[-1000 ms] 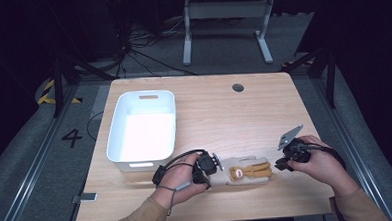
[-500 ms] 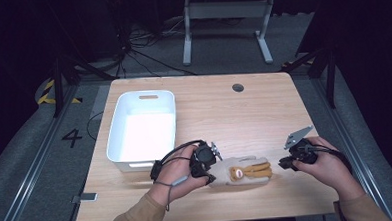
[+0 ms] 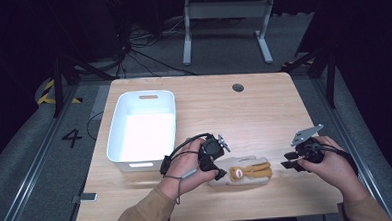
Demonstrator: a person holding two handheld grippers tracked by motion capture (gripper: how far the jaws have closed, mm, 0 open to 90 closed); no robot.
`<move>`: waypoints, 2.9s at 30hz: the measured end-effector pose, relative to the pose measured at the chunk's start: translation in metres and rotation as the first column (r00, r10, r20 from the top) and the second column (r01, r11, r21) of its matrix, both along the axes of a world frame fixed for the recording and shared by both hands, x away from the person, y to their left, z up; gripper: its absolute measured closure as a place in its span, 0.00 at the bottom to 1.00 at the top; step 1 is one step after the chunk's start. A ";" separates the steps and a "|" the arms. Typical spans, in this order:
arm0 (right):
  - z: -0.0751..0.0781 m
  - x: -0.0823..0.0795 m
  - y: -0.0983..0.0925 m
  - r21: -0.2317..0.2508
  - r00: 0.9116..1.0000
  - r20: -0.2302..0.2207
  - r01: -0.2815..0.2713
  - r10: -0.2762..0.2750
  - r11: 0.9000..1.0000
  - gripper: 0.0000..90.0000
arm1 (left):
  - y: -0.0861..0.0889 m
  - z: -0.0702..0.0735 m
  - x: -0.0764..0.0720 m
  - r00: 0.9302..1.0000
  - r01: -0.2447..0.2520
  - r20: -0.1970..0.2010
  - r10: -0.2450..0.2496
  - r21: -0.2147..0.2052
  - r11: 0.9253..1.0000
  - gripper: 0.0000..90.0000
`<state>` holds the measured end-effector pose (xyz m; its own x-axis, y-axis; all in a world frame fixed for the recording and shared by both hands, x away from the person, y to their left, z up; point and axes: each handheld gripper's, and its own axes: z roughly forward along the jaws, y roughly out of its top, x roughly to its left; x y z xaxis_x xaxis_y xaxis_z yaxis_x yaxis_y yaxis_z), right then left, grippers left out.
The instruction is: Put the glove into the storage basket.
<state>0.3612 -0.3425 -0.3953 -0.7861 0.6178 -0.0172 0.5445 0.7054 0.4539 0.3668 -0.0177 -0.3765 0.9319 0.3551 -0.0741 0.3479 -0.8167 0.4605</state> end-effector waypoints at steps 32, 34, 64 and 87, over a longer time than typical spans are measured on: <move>-0.006 -0.014 -0.013 0.065 1.000 0.004 0.021 -0.021 0.998 0.63 | -0.049 -0.047 0.008 0.986 0.164 0.009 -0.166 0.106 0.981 0.18; -0.007 -0.014 -0.012 0.064 1.000 -0.003 0.023 -0.023 0.998 0.63 | -0.050 -0.049 0.009 0.985 0.172 0.013 -0.174 0.109 0.979 0.18; -0.013 -0.013 -0.007 0.071 1.000 -0.009 0.016 -0.015 0.997 0.61 | -0.060 -0.066 0.011 0.985 0.170 0.006 -0.173 0.170 0.971 0.13; -0.014 -0.013 -0.003 0.073 1.000 -0.014 0.014 -0.013 0.997 0.61 | -0.055 -0.058 0.008 0.986 0.157 0.027 -0.162 0.125 0.980 0.68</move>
